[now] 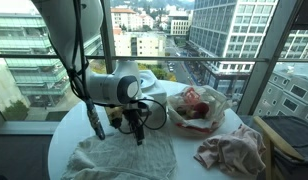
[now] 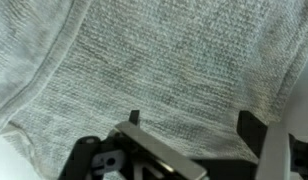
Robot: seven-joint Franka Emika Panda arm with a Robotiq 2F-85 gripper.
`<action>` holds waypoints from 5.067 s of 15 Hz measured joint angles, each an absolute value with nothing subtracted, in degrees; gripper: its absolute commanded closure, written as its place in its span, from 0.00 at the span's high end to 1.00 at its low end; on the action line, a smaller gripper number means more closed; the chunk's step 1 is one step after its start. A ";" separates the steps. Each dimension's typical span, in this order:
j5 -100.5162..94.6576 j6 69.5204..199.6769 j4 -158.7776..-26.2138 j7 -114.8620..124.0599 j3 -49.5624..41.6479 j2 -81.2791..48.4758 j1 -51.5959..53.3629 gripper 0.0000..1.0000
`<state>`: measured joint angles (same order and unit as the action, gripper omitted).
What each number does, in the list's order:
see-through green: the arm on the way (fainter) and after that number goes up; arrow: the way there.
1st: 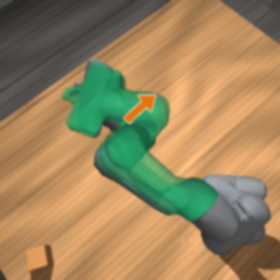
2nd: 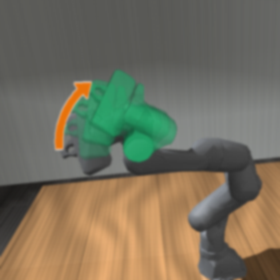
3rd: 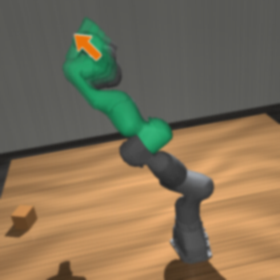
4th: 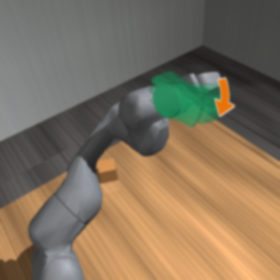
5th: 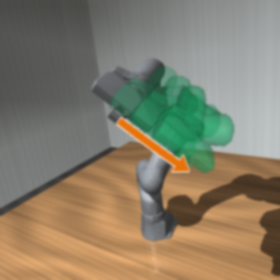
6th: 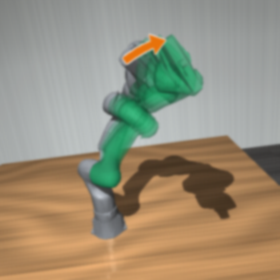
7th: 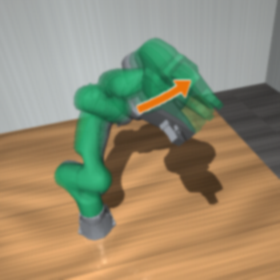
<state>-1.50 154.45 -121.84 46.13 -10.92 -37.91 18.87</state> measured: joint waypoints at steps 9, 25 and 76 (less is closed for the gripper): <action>-1.49 154.47 -125.30 46.32 -12.50 -37.85 15.56 1.00; -1.46 154.39 -116.92 46.33 -11.95 -42.12 14.48 1.00; 8.21 149.63 -139.01 33.02 0.72 -28.70 11.21 0.97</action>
<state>8.21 149.63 -139.01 33.02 0.72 -28.70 11.21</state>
